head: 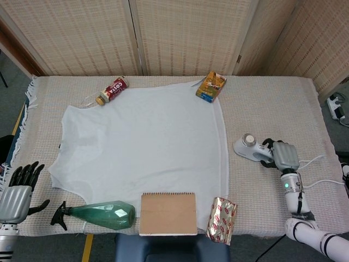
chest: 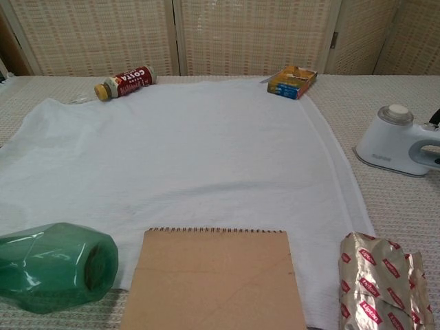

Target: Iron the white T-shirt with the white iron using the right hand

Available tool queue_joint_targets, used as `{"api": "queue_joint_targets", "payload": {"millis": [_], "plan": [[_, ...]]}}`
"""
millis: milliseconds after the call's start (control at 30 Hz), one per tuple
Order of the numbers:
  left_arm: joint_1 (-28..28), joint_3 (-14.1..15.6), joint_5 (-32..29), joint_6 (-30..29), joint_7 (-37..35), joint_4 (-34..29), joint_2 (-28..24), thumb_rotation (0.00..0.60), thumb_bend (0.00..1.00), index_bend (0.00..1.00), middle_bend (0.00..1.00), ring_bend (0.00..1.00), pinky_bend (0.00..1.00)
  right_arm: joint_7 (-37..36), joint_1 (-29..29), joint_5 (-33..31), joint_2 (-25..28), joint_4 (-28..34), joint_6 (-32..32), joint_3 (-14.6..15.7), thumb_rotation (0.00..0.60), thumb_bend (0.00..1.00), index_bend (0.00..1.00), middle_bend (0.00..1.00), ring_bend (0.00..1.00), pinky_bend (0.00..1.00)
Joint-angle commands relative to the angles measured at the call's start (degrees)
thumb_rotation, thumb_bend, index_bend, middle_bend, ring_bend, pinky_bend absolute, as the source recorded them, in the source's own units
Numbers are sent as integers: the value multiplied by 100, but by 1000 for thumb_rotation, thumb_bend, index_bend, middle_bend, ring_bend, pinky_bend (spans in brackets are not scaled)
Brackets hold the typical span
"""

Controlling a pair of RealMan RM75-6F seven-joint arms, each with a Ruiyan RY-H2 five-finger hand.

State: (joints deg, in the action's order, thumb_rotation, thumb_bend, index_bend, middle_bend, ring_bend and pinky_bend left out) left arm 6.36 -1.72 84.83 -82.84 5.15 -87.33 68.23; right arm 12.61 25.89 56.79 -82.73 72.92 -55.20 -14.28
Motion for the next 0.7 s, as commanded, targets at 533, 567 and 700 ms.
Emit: {"api": "queue_joint_targets", "payload": {"millis": [533, 567, 700], "plan": [[85, 3, 20, 142, -91, 68, 58, 600, 214, 112, 79, 45, 21, -422, 100, 232, -291, -315, 53, 134, 600, 744, 546, 616, 532, 683], [128, -5, 43, 184, -99, 44, 50, 600, 214, 118, 86, 50, 23, -515, 92, 315, -294, -323, 50, 159, 600, 775, 558, 626, 547, 697], [379, -85, 180, 382, -160, -57, 25, 600, 213, 138, 124, 79, 38, -1290, 11, 883, -120, -64, 43, 275, 600, 839, 600, 663, 616, 757]]}}
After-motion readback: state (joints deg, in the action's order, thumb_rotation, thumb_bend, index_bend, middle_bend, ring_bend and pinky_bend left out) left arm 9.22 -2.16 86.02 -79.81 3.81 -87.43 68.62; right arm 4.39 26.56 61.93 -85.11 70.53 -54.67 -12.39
